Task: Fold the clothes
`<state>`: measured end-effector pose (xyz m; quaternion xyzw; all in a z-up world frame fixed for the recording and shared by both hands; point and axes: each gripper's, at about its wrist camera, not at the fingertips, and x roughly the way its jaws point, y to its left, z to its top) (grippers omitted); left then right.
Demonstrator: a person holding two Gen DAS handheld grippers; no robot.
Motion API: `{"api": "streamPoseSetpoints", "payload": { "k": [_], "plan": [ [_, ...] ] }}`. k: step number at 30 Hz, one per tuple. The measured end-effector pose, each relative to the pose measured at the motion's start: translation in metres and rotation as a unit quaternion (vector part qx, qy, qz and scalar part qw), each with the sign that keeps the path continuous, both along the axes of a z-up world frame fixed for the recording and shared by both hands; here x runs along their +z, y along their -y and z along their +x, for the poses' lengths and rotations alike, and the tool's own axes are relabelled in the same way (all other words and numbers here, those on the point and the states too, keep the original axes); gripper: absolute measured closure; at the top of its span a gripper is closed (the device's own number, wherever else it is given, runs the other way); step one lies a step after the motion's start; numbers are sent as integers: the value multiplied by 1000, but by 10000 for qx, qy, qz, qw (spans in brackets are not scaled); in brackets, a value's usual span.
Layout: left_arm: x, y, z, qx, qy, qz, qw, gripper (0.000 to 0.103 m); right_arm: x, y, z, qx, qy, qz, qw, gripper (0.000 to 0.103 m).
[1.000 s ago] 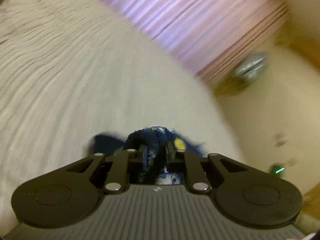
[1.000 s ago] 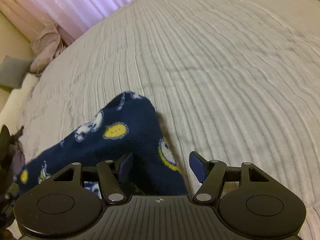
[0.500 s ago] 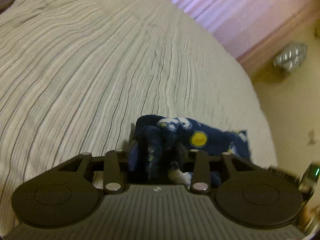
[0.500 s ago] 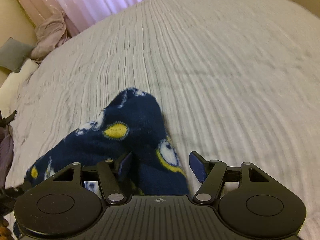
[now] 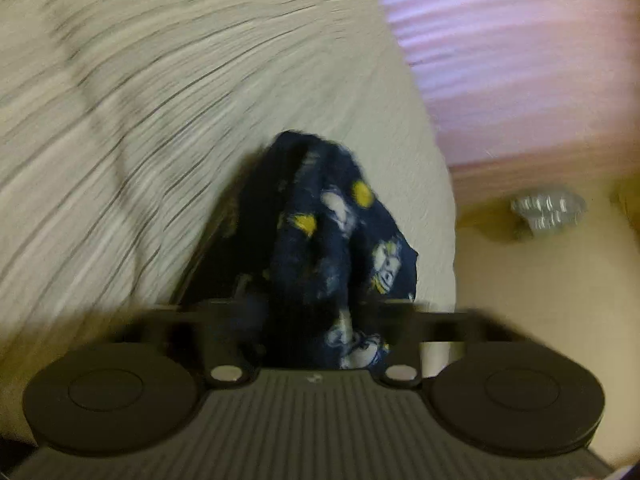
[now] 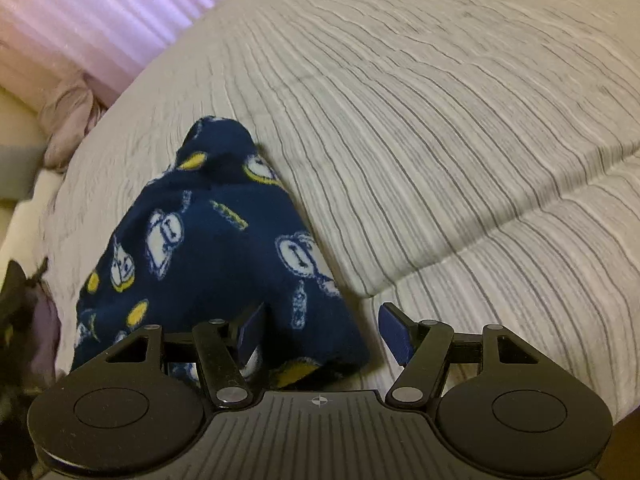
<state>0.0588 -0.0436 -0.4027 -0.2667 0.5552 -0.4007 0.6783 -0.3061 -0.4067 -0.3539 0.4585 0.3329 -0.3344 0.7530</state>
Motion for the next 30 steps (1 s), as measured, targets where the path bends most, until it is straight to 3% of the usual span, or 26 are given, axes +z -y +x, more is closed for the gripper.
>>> {"api": "streamPoseSetpoints", "payload": {
  "k": [5,9,12,15,18,21,23,26,28,30],
  "plan": [
    [0,-29,-3,-10,233,295,9993,93,2,-4,8,205,11,-190,9996,37],
    [-9,-18,-6,-169,361,671,9970,91,-4,-8,14,307,-198,-361,9987,37],
    [-1,-21,-11,-197,454,959,9942,84,2,-14,10,401,-396,-557,9969,37],
    [27,-25,-16,-382,944,1116,9885,87,22,-24,6,618,-628,-1033,9907,37],
    [64,-25,-21,-688,1672,1182,9764,88,41,-37,11,863,-606,-1538,9825,37],
    [83,-2,-21,-1167,2125,1036,9646,88,46,-50,27,1074,-507,-1802,9764,37],
    [77,18,-27,-1505,2299,1057,9557,87,38,-61,41,1177,-505,-1824,9748,37],
    [36,35,-37,-1903,2281,1638,9407,88,11,-80,62,1528,-840,-1783,9684,37],
    [13,30,-40,-1879,1983,1856,9439,89,-11,-90,69,1790,-1281,-1842,9579,37],
    [13,20,-39,-1789,1761,1792,9512,90,-8,-94,68,1816,-1354,-1899,9553,37]
  ]
}}
